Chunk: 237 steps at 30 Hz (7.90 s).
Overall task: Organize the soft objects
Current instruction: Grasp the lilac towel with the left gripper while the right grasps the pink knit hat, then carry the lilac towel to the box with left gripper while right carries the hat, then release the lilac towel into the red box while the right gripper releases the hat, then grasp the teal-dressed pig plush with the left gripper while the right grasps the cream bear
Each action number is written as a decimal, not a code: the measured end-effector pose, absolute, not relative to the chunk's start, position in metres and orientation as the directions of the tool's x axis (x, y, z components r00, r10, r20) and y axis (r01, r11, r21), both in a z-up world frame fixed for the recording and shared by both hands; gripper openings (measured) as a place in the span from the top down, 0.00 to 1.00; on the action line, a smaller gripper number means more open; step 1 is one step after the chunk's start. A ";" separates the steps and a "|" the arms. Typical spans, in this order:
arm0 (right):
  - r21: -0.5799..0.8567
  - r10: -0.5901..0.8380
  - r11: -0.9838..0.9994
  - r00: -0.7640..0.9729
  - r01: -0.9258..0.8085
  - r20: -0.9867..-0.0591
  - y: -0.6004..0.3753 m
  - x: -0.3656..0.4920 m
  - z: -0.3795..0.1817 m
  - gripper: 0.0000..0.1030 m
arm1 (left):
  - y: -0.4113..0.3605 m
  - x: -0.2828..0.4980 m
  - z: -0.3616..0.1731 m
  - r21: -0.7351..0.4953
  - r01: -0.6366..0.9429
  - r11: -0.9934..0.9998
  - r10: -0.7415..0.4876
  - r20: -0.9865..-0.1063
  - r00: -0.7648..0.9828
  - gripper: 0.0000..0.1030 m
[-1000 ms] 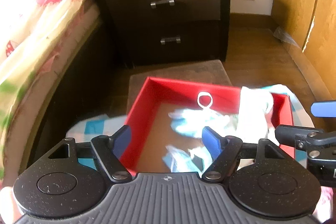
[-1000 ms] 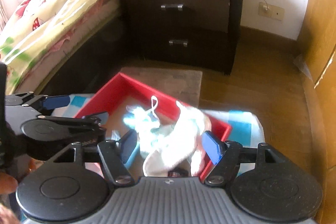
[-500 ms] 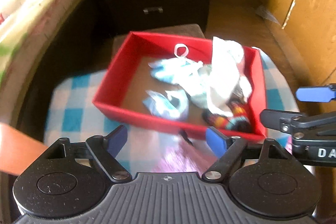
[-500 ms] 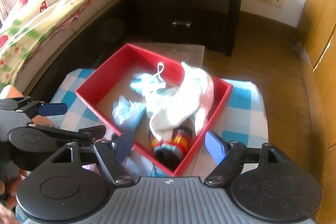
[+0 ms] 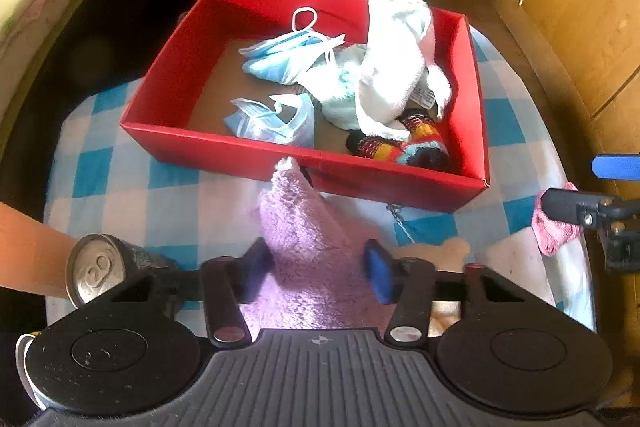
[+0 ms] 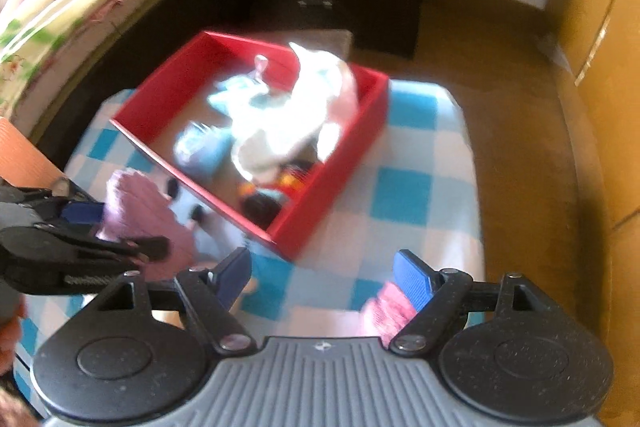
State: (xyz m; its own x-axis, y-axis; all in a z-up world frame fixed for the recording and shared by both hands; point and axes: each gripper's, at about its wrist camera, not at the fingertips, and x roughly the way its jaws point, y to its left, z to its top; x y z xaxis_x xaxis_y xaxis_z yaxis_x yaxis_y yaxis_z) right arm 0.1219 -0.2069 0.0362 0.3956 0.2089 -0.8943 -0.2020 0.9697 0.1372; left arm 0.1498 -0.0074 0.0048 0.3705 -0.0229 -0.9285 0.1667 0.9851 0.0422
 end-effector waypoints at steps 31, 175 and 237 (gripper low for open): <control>0.159 0.166 0.986 0.279 -0.048 -0.946 -0.240 0.117 -0.038 0.57 | 0.017 0.137 0.062 -0.008 0.168 0.986 -0.083 -0.892 0.444 0.86; 0.254 0.316 0.937 0.271 -0.240 -0.909 -0.138 0.103 0.018 0.52 | 0.034 0.122 0.003 -0.040 0.091 0.995 -0.070 -0.933 0.353 0.63; 0.251 0.311 0.915 0.158 -0.316 -0.937 -0.055 0.110 -0.043 0.63 | 0.050 0.067 -0.031 0.144 0.085 0.986 0.090 -0.884 0.459 0.42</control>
